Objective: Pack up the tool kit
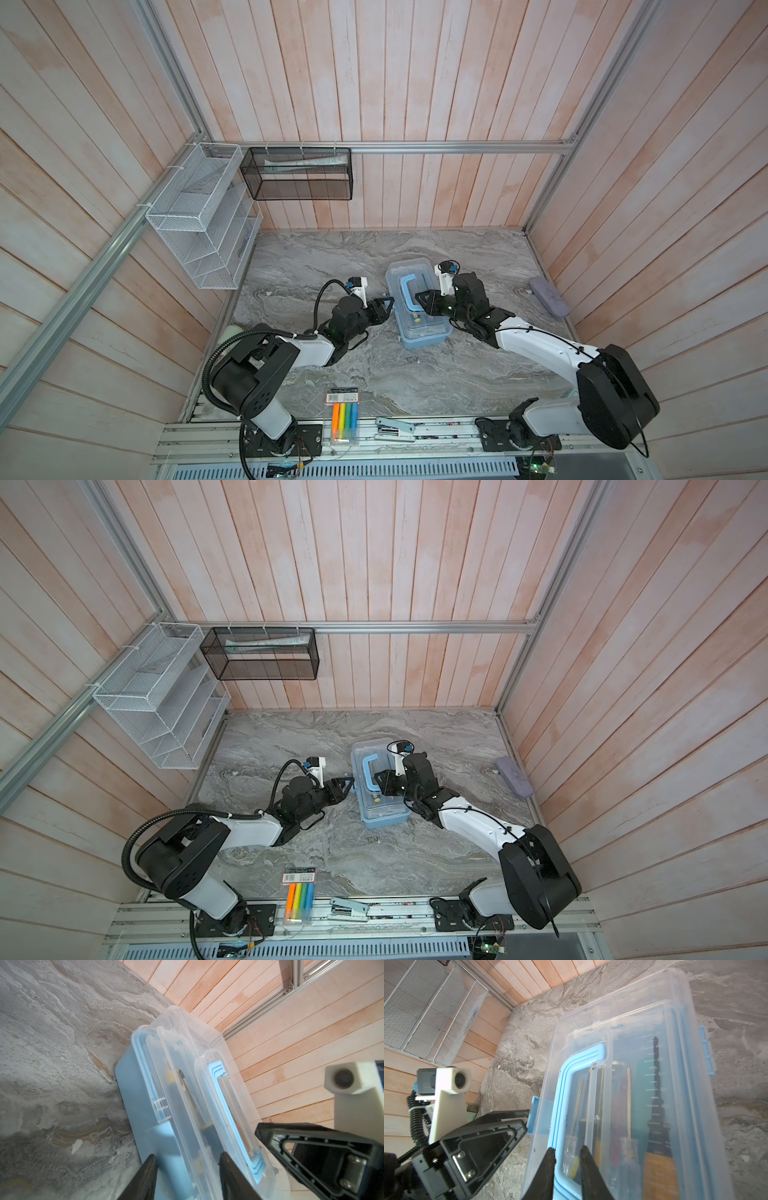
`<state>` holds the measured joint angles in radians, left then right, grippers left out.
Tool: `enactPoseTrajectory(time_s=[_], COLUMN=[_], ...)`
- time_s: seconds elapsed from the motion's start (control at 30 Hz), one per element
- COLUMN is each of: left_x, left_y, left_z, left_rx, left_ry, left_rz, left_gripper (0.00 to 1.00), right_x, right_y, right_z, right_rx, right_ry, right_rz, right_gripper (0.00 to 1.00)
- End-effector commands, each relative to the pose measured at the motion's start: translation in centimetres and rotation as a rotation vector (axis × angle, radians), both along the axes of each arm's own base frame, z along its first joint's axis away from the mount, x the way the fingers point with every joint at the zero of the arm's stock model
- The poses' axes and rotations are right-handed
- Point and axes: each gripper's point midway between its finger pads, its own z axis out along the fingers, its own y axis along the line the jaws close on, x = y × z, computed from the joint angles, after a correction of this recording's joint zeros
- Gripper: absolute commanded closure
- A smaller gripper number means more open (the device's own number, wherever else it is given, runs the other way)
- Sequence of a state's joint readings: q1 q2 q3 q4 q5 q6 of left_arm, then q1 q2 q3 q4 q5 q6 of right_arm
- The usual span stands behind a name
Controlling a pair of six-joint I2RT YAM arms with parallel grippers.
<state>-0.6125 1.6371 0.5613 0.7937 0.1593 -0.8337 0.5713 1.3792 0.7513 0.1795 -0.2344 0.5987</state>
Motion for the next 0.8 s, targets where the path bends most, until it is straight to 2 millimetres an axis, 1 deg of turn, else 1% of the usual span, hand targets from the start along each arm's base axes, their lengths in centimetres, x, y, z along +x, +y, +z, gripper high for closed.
enactPoseTrajectory(time_s=[0.0, 0.37, 0.77], left_x=[-0.5, -0.4, -0.2], left_y=[-0.5, -0.5, -1.1], left_z=[0.5, 1.6, 1.5], left_rx=[-0.061, -0.082, -0.077], left_ry=[-0.009, -0.033, -0.031], left_rz=[-0.039, -0.053, -0.083], left_gripper=[0.49, 0.51, 0.58], right_x=[-1.3, -1.3, -1.2], right_y=[-1.0, -1.0, -1.0], right_z=[-3.7, -3.9, -4.1], right_rx=[-0.07, -0.075, -0.089], right_ry=[0.11, 0.112, 0.114], right_rz=[-0.003, -0.003, 0.002], right_gripper=[0.76, 0.77, 0.79])
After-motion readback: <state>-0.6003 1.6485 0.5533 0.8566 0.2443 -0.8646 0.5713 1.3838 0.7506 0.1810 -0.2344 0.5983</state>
